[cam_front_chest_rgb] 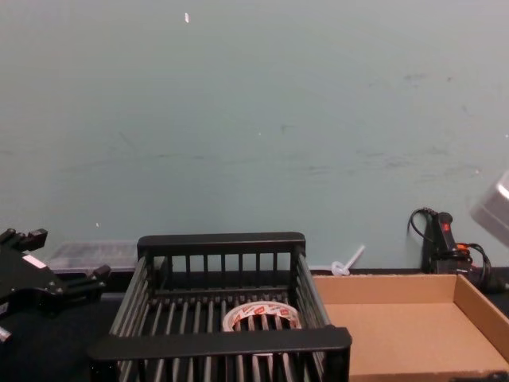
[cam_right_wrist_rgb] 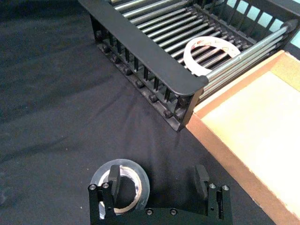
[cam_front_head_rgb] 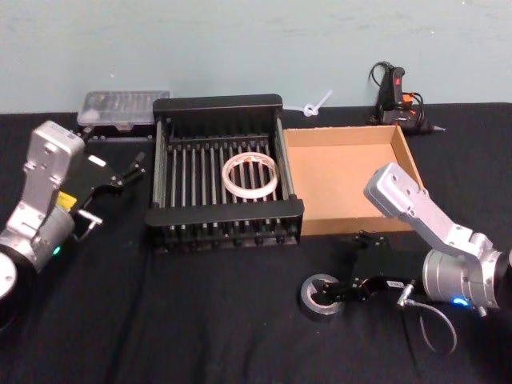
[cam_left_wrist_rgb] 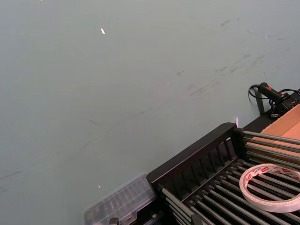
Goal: Pick up the white tape and place it into the black box , Pick up the silver tape and place it into the brown box.
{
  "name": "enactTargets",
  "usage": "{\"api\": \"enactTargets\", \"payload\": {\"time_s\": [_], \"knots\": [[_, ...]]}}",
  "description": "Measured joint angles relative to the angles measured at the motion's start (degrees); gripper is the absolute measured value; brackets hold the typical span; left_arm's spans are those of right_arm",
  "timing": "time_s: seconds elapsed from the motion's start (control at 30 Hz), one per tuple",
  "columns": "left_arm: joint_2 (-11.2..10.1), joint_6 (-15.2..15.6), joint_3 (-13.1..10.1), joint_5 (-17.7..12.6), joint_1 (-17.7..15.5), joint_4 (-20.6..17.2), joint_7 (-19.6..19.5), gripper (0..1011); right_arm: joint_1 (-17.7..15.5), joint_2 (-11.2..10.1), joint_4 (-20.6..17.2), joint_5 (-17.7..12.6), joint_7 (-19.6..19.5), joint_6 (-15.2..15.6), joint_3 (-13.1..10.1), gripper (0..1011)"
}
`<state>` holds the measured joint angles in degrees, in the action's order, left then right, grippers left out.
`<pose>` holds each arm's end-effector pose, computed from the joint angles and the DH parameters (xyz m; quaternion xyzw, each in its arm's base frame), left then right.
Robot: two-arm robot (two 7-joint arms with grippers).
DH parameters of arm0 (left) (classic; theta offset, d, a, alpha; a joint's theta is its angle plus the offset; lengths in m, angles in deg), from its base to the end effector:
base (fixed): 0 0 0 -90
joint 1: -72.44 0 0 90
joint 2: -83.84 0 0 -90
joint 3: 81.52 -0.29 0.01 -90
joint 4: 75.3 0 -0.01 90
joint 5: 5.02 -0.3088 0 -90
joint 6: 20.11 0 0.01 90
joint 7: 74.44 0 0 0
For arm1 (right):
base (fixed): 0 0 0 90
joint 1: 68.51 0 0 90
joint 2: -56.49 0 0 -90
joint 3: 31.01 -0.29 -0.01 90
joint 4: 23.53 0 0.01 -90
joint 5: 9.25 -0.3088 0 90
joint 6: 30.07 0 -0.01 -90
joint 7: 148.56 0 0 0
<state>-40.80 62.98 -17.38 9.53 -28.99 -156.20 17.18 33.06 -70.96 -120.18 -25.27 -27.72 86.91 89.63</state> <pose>0.3581 0.0827 -0.3023 0.1414 -0.1324 0.5799 0.7913 0.3383 -0.0294 -0.2517 -0.3059 0.0510 -0.2927 0.9045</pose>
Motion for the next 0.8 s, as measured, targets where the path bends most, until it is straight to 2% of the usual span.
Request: {"api": "enactTargets", "payload": {"time_s": [0.8], "knots": [[0.0,0.0,0.0,0.0,0.0,0.0,0.0,1001,0.28,0.12,1.2,1.2,0.57,0.47,0.89,1005]]}}
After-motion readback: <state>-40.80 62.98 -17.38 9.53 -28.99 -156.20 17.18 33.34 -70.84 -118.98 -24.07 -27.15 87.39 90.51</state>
